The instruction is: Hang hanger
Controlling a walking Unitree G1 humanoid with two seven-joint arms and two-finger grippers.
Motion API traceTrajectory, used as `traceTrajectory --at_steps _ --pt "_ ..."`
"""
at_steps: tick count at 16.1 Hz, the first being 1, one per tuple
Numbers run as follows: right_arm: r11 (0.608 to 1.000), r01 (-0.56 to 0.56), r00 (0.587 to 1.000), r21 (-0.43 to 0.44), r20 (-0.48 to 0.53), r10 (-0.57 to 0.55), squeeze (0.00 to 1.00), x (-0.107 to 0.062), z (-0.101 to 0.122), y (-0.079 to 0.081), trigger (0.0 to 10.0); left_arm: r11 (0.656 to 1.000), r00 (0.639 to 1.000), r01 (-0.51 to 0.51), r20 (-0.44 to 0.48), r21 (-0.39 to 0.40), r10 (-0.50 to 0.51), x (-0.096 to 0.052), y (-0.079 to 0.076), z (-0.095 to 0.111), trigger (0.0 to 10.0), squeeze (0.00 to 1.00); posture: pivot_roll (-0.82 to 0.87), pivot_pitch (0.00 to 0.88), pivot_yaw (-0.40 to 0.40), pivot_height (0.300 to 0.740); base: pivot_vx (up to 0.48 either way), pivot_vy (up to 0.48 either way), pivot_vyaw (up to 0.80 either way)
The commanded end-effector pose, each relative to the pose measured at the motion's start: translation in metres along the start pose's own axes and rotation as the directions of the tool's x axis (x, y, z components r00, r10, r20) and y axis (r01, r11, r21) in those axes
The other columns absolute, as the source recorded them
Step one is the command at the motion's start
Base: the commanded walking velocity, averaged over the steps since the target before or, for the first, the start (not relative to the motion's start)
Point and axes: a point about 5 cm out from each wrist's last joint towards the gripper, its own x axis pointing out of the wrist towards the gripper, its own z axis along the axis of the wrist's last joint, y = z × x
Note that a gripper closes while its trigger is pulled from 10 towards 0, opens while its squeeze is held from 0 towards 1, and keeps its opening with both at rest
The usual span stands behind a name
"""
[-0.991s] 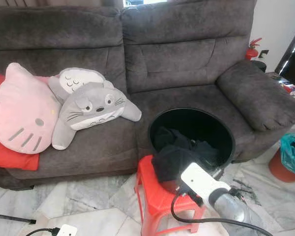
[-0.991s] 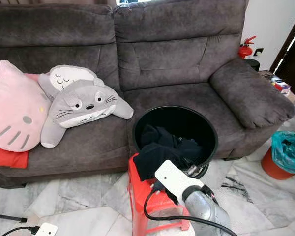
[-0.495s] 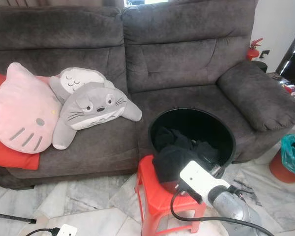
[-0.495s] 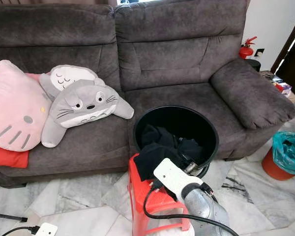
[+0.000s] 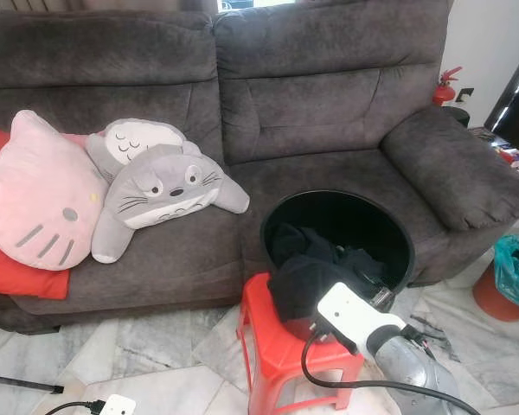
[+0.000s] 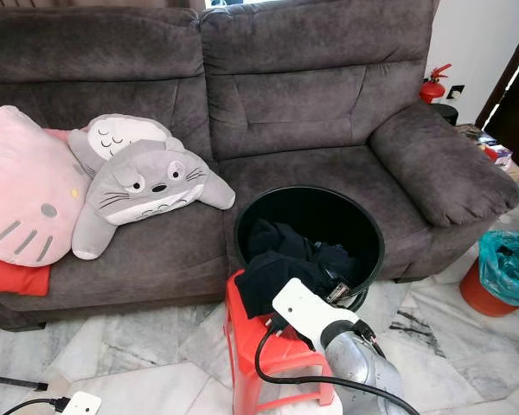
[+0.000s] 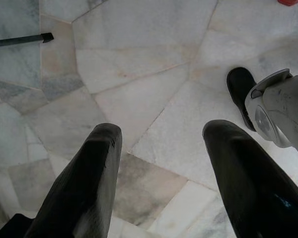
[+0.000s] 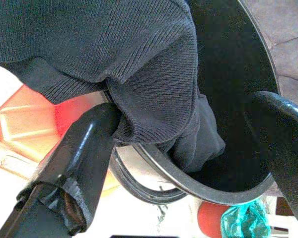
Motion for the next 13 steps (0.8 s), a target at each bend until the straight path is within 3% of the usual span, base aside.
traceTrajectory --at_steps 1,4,6,13 --pt "1.0 -0.008 1.0 -0.006 0.006 0.008 0.0 0.001 0.0 0.002 10.0 1.0 1.0 -0.001 -0.009 0.001 0.001 0.0 0.0 -0.003 10.0 0.0 -0.25 0.0 0.017 0.74 0.0 0.0 0.0" --pt "0.999 -0.05 0.999 -0.014 0.003 0.05 0.0 0.002 -0.002 0.008 10.0 1.0 1.0 0.0 -0.008 0.001 0.0 0.0 0.0 -0.003 10.0 0.0 -0.25 0.0 0.017 0.74 0.0 0.0 0.0" --pt "0.996 -0.077 0.996 -0.033 -0.055 0.075 0.0 0.002 -0.011 0.014 10.0 1.0 1.0 0.002 -0.008 0.0 -0.002 0.0 0.0 -0.003 10.0 0.0 -0.25 0.0 0.016 0.74 0.0 0.0 0.0" --pt "0.999 0.009 1.0 -0.031 0.01 -0.009 0.0 0.003 -0.002 0.002 10.0 1.0 1.0 -0.001 -0.007 -0.002 0.001 0.0 0.0 -0.002 10.0 0.0 -0.25 0.0 0.014 0.74 0.0 0.0 0.0"
